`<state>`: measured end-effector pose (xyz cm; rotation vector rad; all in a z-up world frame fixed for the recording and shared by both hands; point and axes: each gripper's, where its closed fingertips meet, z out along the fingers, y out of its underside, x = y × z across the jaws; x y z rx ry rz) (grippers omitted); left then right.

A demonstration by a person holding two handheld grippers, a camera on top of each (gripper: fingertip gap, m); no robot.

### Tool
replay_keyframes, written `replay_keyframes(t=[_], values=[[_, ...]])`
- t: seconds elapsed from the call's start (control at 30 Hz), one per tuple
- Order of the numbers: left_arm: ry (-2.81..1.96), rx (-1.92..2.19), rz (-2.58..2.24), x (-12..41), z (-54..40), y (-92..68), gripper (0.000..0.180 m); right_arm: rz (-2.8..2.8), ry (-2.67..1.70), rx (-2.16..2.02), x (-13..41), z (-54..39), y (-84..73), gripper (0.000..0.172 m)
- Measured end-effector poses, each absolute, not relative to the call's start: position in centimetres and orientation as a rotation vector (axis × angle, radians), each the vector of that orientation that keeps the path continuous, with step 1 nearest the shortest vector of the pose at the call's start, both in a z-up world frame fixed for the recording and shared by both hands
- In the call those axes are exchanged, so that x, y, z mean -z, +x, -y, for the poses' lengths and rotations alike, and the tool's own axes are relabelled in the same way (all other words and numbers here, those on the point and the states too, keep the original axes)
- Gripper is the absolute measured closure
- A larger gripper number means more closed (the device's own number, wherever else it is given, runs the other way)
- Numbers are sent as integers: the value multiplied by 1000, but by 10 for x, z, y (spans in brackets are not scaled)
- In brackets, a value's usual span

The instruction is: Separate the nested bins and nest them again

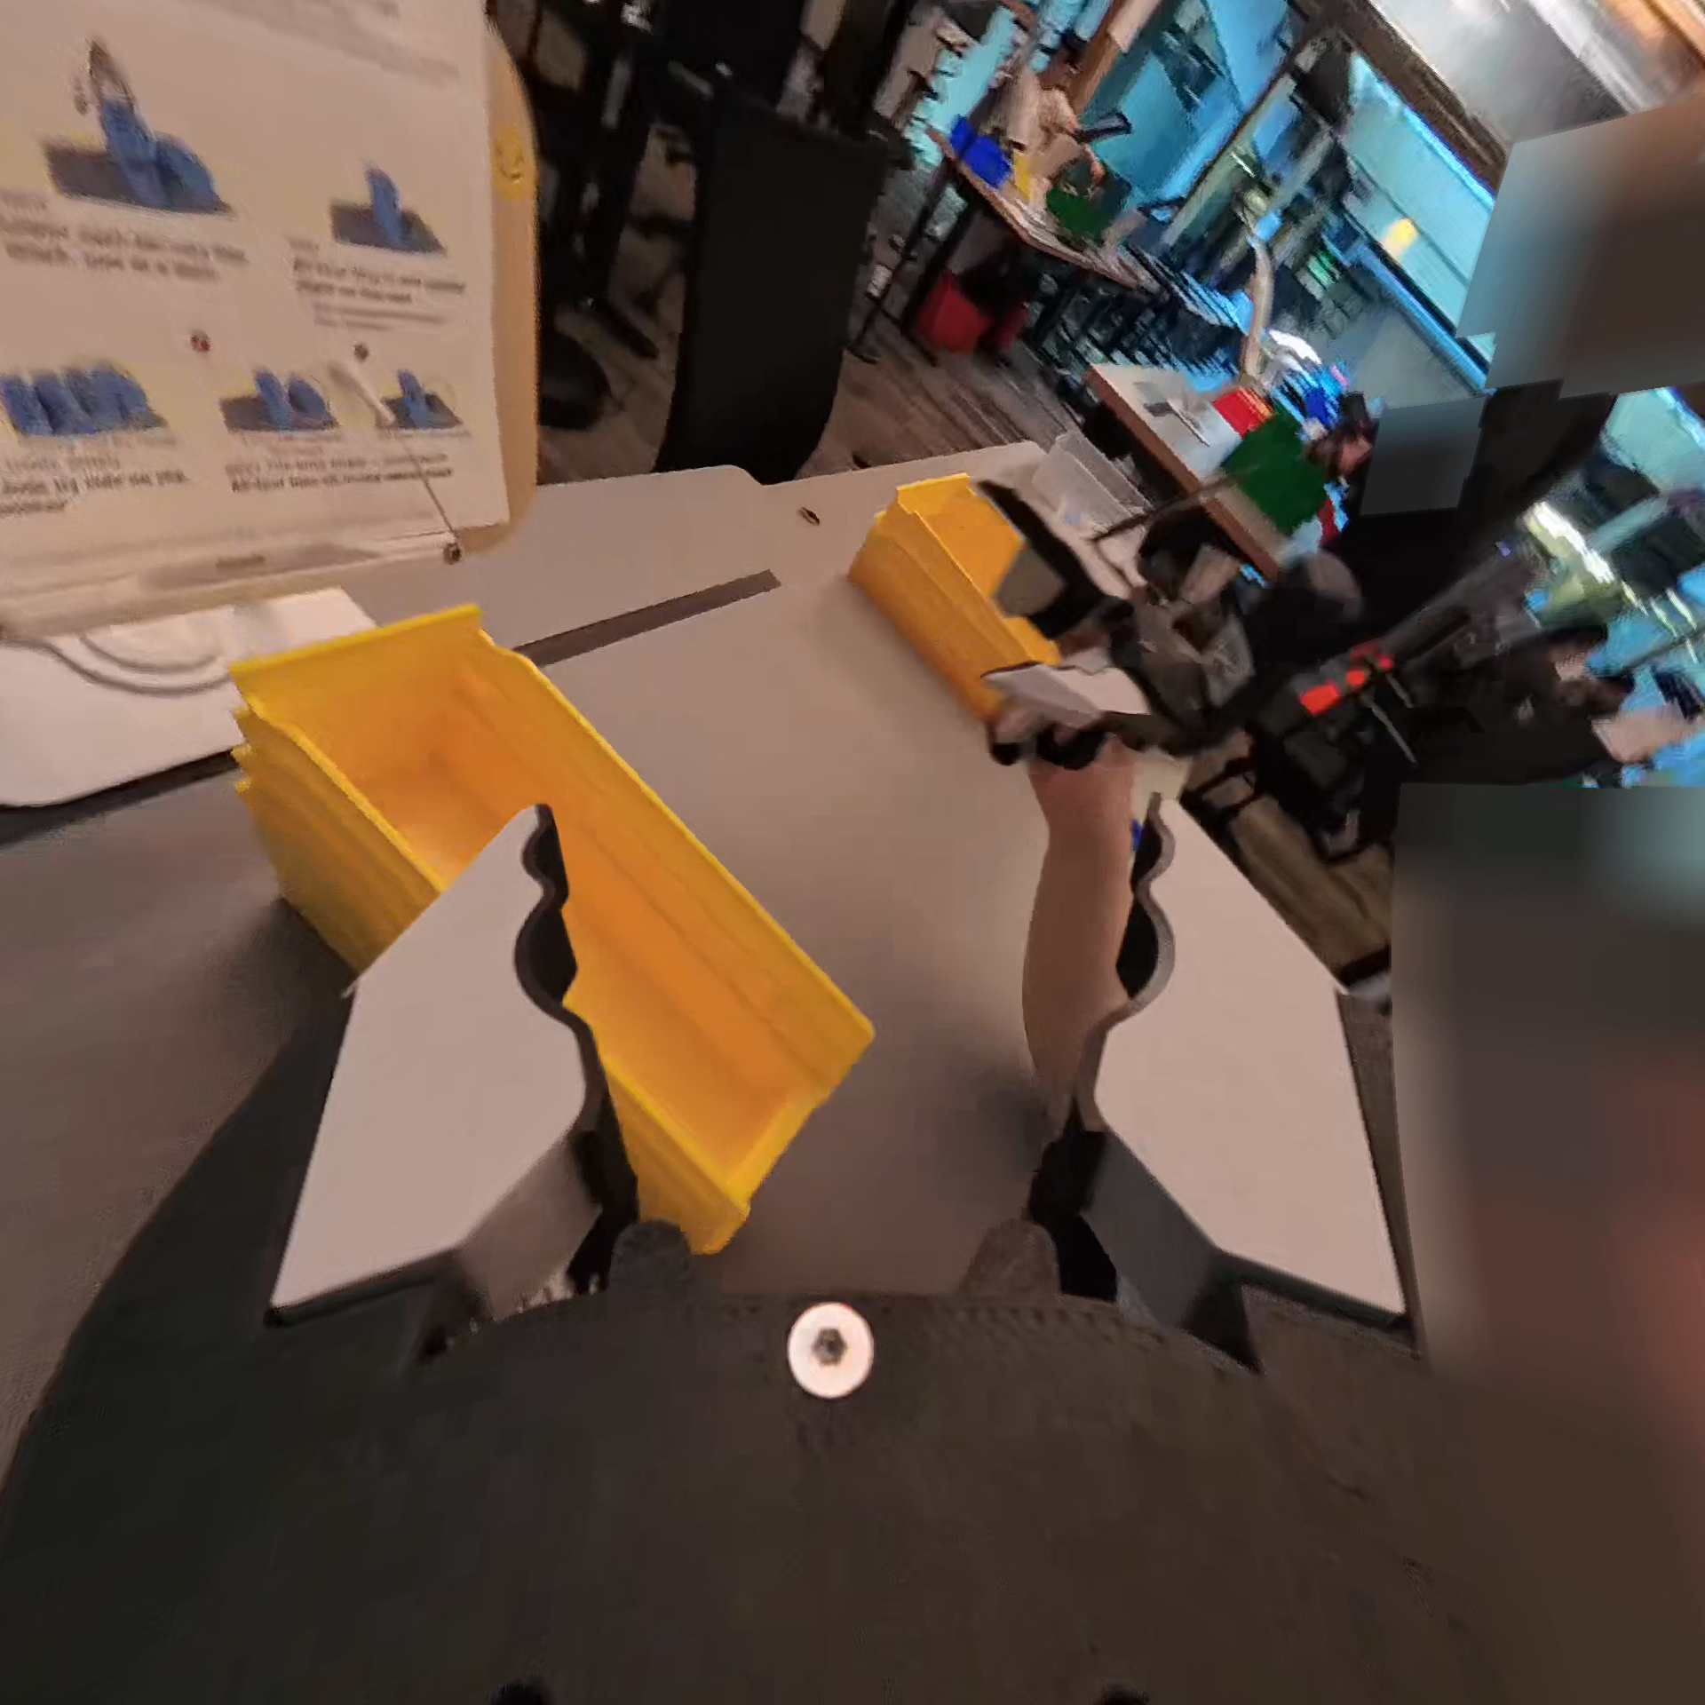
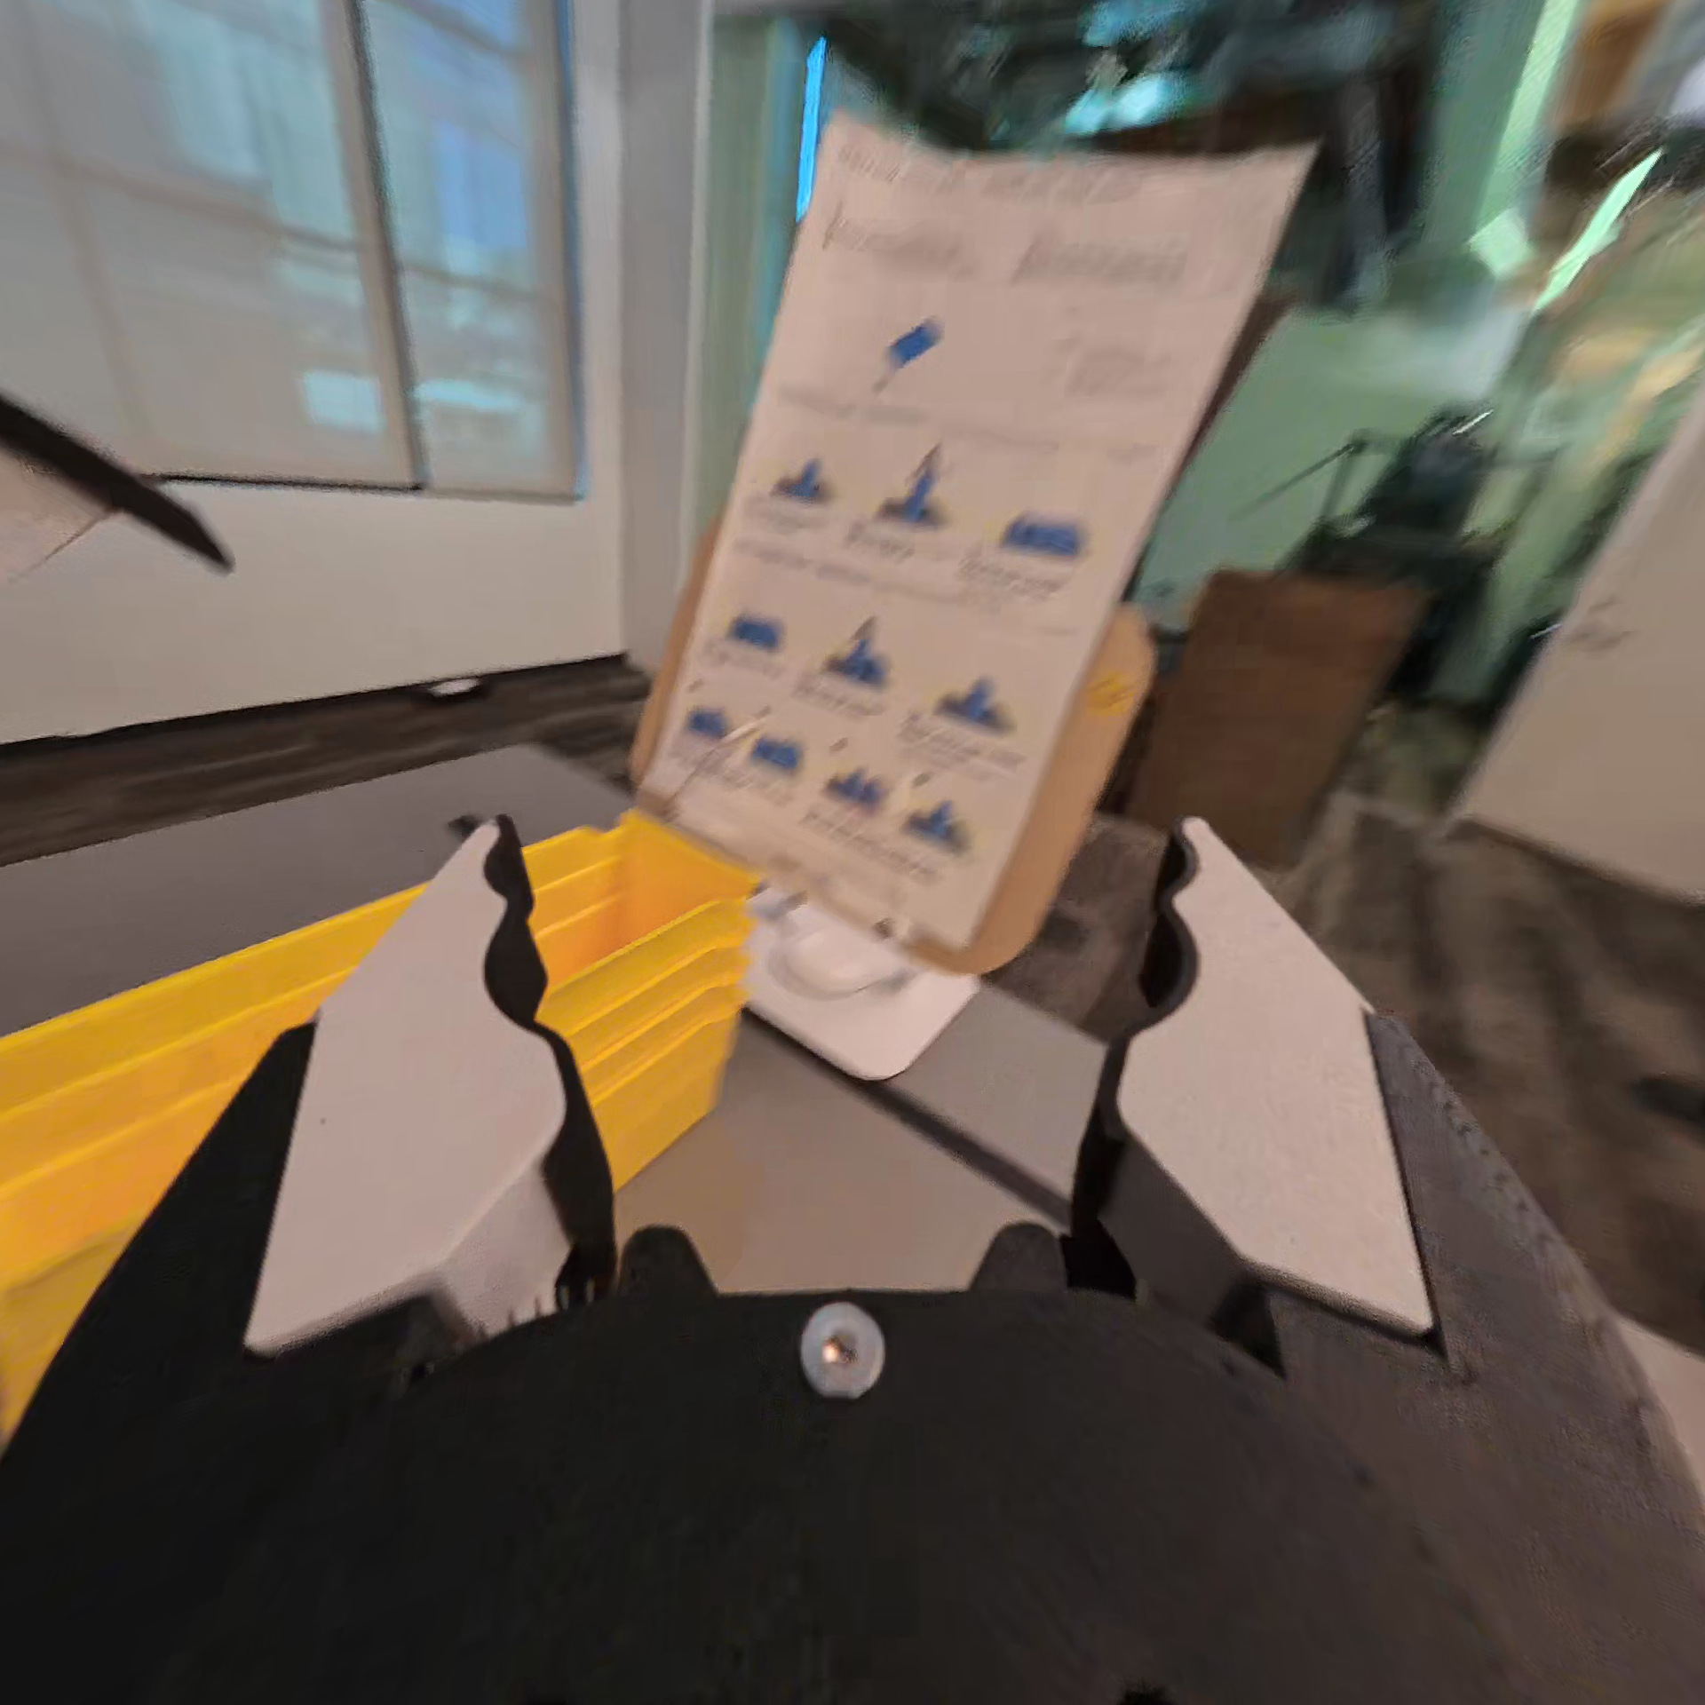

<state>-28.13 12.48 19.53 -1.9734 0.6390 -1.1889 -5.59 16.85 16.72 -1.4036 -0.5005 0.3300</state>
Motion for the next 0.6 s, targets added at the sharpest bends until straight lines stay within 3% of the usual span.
replay_keyframes(t=[0.13, 0.37, 0.5, 0.6], values=[[-2301, 812, -548, -132, -153, -279, 39, 424, -1321, -347, -192, -163, -8, 40], [-2732, 256, -525, -46, -166, -270, 32, 398, -1299, -591, -196, -154, 20, 46], [-2819, 198, -429, -22, -179, -255, 32, 426, -1349, -480, -190, -159, 36, 47], [-2888, 205, -402, -5, -177, -237, 31, 317, -1274, -435, -204, -159, 66, 64]])
